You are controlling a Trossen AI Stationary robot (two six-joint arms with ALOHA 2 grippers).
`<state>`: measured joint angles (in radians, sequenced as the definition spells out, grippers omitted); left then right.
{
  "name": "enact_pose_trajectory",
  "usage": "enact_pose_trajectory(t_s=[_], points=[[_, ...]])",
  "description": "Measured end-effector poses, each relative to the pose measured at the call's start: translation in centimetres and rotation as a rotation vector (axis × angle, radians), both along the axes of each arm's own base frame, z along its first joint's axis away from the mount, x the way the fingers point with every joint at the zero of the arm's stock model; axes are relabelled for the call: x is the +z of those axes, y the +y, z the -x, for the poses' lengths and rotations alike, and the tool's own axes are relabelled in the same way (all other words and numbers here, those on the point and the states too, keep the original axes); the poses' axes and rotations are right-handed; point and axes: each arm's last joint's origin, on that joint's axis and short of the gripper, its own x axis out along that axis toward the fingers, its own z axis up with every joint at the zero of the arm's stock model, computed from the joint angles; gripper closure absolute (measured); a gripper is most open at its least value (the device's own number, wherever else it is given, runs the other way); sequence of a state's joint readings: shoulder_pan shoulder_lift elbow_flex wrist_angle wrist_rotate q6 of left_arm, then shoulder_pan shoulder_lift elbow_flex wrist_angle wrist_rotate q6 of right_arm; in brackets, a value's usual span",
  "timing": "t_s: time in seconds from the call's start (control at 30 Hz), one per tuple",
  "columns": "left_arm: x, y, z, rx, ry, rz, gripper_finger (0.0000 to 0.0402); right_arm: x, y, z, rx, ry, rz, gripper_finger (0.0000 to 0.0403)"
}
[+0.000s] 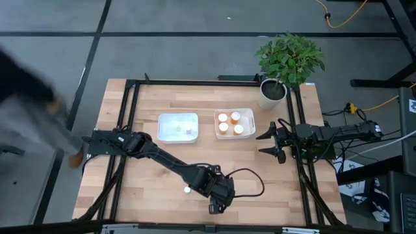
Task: Pick and place medicine bottles into bin by pill shape (circle, oval)
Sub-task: Put the yellow pill bottle into the left white bin
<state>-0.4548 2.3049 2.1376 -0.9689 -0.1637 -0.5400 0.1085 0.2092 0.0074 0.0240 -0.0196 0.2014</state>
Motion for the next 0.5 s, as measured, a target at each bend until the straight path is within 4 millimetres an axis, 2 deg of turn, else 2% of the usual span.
enact_pose_trajectory(t_s=[0.5], points=[[-2.0, -0.9, -0.1, 0.010, 0.036, -0.013, 0.0194, 0.0, 0.0, 0.0, 0.000, 0.001, 0.000, 0.0124]])
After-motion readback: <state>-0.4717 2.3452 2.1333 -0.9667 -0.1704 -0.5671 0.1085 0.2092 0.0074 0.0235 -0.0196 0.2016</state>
